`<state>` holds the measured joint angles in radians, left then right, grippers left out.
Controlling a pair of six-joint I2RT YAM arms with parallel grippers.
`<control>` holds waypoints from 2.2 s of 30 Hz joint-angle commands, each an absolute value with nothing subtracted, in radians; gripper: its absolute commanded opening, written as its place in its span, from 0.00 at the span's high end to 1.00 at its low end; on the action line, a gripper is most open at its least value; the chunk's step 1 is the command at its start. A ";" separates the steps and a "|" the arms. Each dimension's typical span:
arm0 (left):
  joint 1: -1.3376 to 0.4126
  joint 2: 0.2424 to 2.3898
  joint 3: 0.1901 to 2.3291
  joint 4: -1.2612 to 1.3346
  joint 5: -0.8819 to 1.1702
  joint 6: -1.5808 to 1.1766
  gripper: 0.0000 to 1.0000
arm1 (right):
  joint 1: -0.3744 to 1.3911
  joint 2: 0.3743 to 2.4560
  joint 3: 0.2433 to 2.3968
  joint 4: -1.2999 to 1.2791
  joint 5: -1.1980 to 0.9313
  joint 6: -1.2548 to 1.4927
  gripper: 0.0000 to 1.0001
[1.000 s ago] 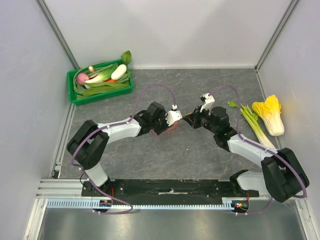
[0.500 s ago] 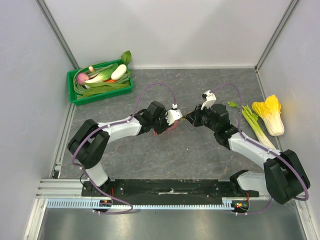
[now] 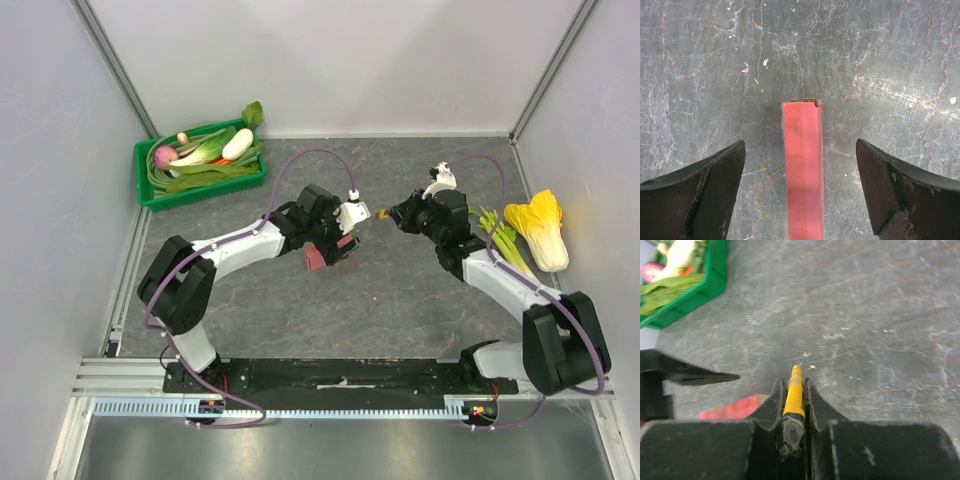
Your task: Unpack the express box
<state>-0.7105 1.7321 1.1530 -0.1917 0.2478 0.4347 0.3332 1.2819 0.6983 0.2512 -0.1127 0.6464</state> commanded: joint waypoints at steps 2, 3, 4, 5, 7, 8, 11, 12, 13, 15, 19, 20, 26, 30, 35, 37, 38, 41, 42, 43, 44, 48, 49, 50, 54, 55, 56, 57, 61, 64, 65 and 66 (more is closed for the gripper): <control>-0.703 1.651 1.197 -0.178 0.270 0.408 0.03 | 0.256 1.400 0.724 0.288 -0.158 0.747 0.79; -0.701 1.628 1.197 -0.172 0.249 0.408 0.03 | 0.247 1.445 0.723 0.326 -0.173 0.764 0.77; -0.700 1.617 1.198 -0.160 0.236 0.405 0.03 | 0.232 1.468 0.724 0.345 -0.199 0.782 0.75; -0.698 1.605 1.193 -0.152 0.227 0.400 0.02 | 0.227 1.491 0.726 0.359 -0.213 0.788 0.71; -0.696 1.574 1.187 -0.124 0.166 0.394 0.02 | 0.222 1.560 0.732 0.408 -0.238 0.787 0.67; -0.696 1.568 1.192 -0.123 0.135 0.387 0.02 | 0.222 1.578 0.729 0.422 -0.236 0.787 0.63; -0.696 1.554 1.223 -0.121 0.003 0.374 0.01 | 0.219 1.629 0.747 0.402 -0.224 0.790 0.59; -0.696 1.549 1.226 -0.112 -0.067 0.370 0.01 | 0.218 1.635 0.752 0.378 -0.218 0.795 0.56; -0.695 1.537 1.227 -0.100 -0.101 0.364 0.01 | 0.213 1.637 0.756 0.362 -0.209 0.798 0.53; -0.692 1.523 1.215 -0.046 -0.177 0.330 0.01 | 0.212 1.625 0.761 0.301 -0.154 0.802 0.46; -0.680 1.508 1.215 -0.003 -0.261 0.226 0.00 | 0.207 1.606 0.808 0.163 -0.032 0.788 0.30; -0.673 1.508 1.219 -0.003 -0.274 0.213 0.00 | 0.207 1.598 0.821 0.128 -0.008 0.785 0.22; -0.629 1.480 1.236 -0.101 -0.135 0.173 0.00 | 0.209 1.534 0.928 -0.138 0.221 0.724 0.04; -0.626 1.399 1.157 -0.130 0.057 0.176 0.08 | 0.213 1.505 0.965 -0.095 0.138 0.644 0.09; -0.626 1.365 1.124 -0.271 0.530 0.149 0.31 | 0.281 1.603 1.063 -0.037 -0.075 0.545 0.33; -0.627 1.364 1.100 -0.307 0.601 0.118 0.35 | 0.328 1.641 1.118 -0.025 -0.104 0.520 0.46; -0.627 1.364 1.079 -0.316 0.633 0.112 0.39 | 0.339 1.685 1.138 -0.015 -0.142 0.512 0.48; -0.627 1.385 1.048 -0.362 0.656 0.077 0.43 | 0.380 1.791 1.224 -0.009 -0.242 0.508 0.60; -0.627 1.396 1.048 -0.380 0.667 0.063 0.43 | 0.399 1.816 1.268 -0.011 -0.259 0.508 0.62; -0.629 1.411 1.049 -0.399 0.681 0.037 0.45 | 0.409 1.839 1.288 -0.015 -0.259 0.508 0.67; -0.635 1.440 1.048 -0.432 0.705 0.026 0.47 | 0.422 1.871 1.304 -0.018 -0.255 0.509 0.69; -0.667 1.489 1.019 -0.449 0.667 -0.018 0.51 | 0.478 1.934 1.360 -0.020 -0.267 0.520 0.74; -0.675 1.497 1.012 -0.448 0.658 -0.026 0.51 | 0.486 1.945 1.367 -0.021 -0.270 0.522 0.75; -0.678 1.506 0.999 -0.445 0.643 -0.034 0.51 | 0.492 1.959 1.371 -0.029 -0.273 0.522 0.76; -0.678 1.586 0.966 -0.385 0.559 -0.123 0.52 | 0.512 1.965 1.345 -0.043 -0.288 0.522 0.80; -0.678 1.603 0.977 -0.414 0.528 -0.133 0.52 | 0.512 1.959 1.333 -0.044 -0.285 0.529 0.84; -0.675 1.614 0.985 -0.416 0.475 -0.141 0.52 | 0.512 1.947 1.321 -0.046 -0.287 0.531 0.85; -0.675 1.624 0.985 -0.414 0.457 -0.147 0.52 | 0.514 1.939 1.295 -0.045 -0.287 0.531 0.84; -0.669 1.641 0.986 -0.384 0.373 -0.186 0.52 | 0.514 1.893 1.238 -0.058 -0.290 0.529 0.86; -0.652 1.649 0.989 -0.350 0.298 -0.225 0.52 | 0.514 1.850 1.187 -0.060 -0.290 0.538 0.87; -0.646 1.654 0.999 -0.333 0.266 -0.239 0.52 | 0.514 1.839 1.161 -0.060 -0.291 0.549 0.87; -0.640 1.663 1.005 -0.322 0.261 -0.258 0.52 | 0.514 1.829 1.148 -0.058 -0.290 0.551 0.88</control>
